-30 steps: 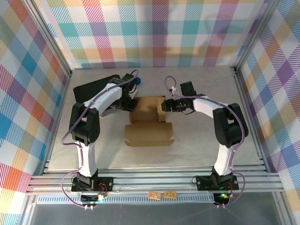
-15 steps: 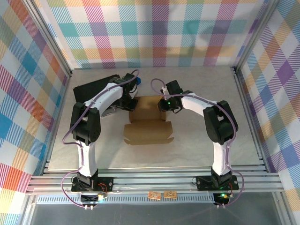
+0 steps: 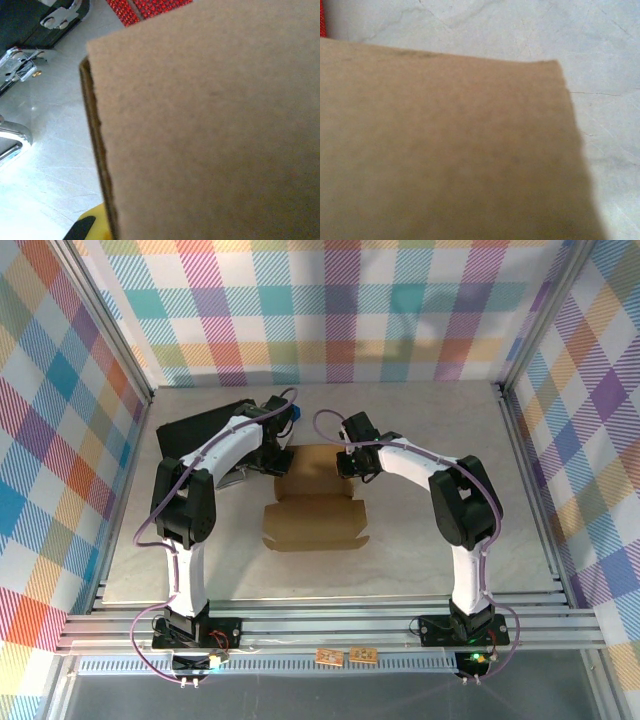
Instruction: Fold the paper box
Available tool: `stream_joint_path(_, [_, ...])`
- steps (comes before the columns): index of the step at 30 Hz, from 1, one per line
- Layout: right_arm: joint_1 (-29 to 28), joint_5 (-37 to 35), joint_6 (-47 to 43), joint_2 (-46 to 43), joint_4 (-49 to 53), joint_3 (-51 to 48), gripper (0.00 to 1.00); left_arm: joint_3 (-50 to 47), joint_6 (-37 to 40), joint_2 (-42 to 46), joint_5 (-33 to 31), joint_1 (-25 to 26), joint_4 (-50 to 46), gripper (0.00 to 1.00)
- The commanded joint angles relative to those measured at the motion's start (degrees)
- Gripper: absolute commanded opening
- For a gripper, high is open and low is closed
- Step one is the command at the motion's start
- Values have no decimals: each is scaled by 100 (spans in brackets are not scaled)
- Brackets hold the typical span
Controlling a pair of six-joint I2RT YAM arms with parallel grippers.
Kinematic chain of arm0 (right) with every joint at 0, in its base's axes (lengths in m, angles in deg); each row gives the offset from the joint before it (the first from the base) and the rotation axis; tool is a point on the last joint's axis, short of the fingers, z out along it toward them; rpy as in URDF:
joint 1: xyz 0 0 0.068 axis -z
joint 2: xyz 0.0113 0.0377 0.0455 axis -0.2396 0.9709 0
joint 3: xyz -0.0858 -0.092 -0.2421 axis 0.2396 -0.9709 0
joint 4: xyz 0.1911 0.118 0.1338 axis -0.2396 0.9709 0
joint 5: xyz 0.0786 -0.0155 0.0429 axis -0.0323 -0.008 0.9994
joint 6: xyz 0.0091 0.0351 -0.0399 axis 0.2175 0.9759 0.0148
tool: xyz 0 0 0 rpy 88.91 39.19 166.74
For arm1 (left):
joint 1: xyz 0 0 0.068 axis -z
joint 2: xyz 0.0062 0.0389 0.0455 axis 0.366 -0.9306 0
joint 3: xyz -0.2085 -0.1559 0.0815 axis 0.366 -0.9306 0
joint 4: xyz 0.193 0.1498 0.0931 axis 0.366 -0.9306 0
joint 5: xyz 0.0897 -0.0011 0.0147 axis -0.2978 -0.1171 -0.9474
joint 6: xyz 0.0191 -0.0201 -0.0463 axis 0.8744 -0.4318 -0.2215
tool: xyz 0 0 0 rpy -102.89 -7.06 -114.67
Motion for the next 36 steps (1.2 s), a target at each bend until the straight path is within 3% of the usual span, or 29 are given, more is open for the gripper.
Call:
stream_joint_path(1, [-48,-760,25,82,539,-54,0,36,-158,-153,-224,93,-118,0])
stream_joint_path(4, [-56,-774,86,26,550,-85,0,49,-278,-155,-295,117,-160,0])
stream_joint_path(9, [-42,-330,4,-314,474,-156,24,41,-316,-200,-353,172,-225,0])
stream_joint_path(12, [20,131,3,-516,389,-184,31,40,-334,-214,-387,182,-243,0])
stream_joint_path(18, [244,1346,47,-759,80,-315,33,86,-351,-244,-423,189,-286,0])
stream_joint_path(26, [527,2984,19,-1011,-235,-540,47,127,-378,-266,-464,189,-329,0])
stream_joint_path(36, [613,3021,-260,-1221,-141,-857,48,189,-412,-296,-468,187,-357,0])
